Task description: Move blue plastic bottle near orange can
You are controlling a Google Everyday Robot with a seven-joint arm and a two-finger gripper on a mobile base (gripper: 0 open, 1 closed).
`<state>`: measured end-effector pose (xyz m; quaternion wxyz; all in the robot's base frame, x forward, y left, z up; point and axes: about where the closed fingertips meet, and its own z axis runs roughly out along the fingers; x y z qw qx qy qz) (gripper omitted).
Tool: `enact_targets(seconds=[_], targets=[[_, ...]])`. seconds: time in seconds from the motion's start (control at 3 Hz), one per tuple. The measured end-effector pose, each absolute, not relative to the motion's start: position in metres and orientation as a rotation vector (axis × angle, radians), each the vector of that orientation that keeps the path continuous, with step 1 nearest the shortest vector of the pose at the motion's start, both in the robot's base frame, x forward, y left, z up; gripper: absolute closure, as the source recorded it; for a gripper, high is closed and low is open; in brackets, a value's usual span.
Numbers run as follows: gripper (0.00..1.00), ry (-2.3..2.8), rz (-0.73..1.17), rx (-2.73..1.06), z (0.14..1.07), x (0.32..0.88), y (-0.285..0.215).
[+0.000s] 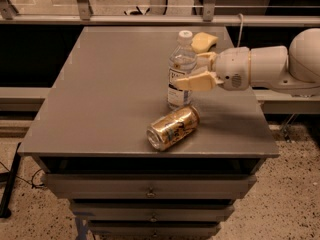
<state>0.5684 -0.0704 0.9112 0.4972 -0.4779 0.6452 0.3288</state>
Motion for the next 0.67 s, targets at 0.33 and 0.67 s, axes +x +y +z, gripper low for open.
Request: enact_targets(seconds=[0.33, 0.67], targets=[[0.13, 1.569, 0.803, -1.157, 0.9082, 0.5645, -0.0728], [0.00, 1.571, 0.808, -1.157, 0.9092, 0.5621, -0.0747]])
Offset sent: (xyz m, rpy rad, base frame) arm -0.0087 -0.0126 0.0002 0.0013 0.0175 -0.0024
